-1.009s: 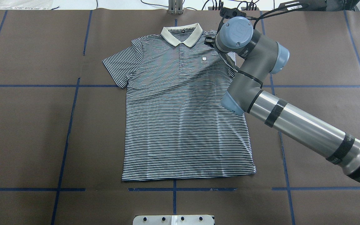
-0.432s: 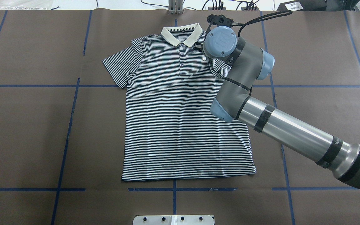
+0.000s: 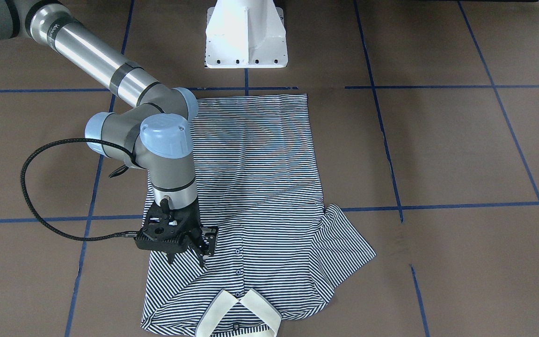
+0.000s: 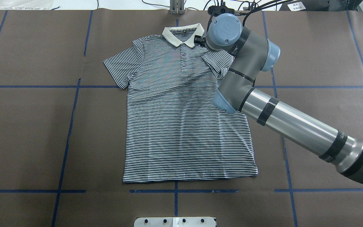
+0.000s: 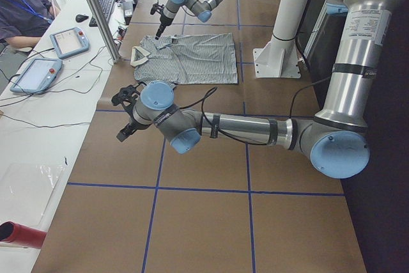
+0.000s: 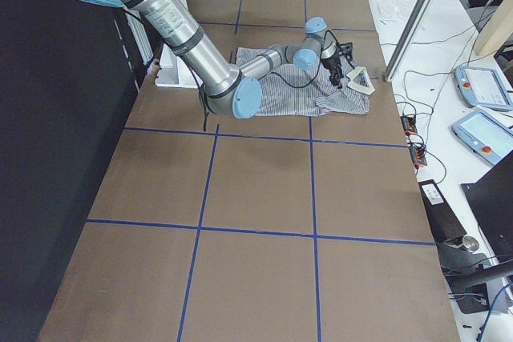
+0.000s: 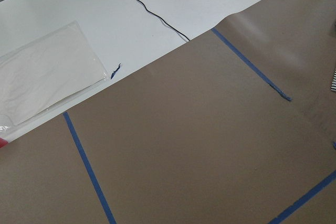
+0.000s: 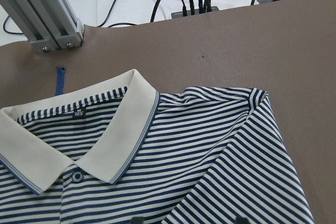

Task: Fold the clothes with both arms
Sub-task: 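Grasp the sleeve with the right gripper and fold it inward onto the shirt, then withdraw the right arm while the left arm moves toward the shirt, then position the left gripper beside the sleeve nearest it, then grasp the sleeve with the left gripper and fold it inward onto the shirt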

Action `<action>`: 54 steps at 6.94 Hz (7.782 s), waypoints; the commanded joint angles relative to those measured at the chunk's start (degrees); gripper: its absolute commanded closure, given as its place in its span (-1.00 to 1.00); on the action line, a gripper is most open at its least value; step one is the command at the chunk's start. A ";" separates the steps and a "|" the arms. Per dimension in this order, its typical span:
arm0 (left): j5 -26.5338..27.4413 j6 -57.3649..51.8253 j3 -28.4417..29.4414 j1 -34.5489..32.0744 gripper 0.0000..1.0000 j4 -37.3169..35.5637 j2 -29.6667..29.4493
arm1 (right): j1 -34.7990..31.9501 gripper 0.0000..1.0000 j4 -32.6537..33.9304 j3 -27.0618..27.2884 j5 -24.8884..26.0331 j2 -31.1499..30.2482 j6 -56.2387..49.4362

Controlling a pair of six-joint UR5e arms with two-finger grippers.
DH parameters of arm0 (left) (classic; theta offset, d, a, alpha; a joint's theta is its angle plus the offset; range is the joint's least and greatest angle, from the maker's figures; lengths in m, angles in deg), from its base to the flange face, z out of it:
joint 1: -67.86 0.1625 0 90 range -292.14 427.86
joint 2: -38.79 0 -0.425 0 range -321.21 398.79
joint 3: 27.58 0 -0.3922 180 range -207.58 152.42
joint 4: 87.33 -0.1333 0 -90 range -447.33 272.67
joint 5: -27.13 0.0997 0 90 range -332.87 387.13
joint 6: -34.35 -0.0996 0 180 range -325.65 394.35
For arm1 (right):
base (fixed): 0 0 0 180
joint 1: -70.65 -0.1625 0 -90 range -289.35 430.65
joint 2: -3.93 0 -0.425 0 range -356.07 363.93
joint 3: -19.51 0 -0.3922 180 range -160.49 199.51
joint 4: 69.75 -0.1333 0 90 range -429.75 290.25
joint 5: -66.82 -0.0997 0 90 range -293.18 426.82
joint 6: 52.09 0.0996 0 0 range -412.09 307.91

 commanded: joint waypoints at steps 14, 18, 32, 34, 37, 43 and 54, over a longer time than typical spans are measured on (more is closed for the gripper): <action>43.14 60.62 17.84 41.97 -0.85 -1.48 -25.90 | -33.07 -1.00 7.68 12.54 -36.65 -25.72 -54.42; 43.14 53.24 20.07 42.07 -0.69 -0.87 -26.80 | -33.07 -1.00 7.68 12.63 -36.65 -26.16 -54.16; 42.53 55.86 24.90 40.75 -0.16 2.39 -28.47 | -33.07 -1.00 7.68 12.54 -36.57 -26.51 -54.33; 42.53 55.86 24.90 40.83 -0.13 2.39 -28.56 | -32.98 -1.00 7.68 12.54 -36.57 -26.77 -54.33; 42.53 55.77 24.90 41.01 -0.06 2.39 -28.65 | -33.07 -1.00 7.68 12.54 -36.57 -26.86 -54.33; 42.53 55.77 25.26 41.54 -0.04 2.39 -28.65 | -32.98 -1.00 7.68 12.45 -36.48 -26.86 -54.24; 42.26 67.79 26.26 45.57 1.00 -26.18 -49.09 | -32.98 -1.00 7.68 12.45 -36.39 -26.78 -53.89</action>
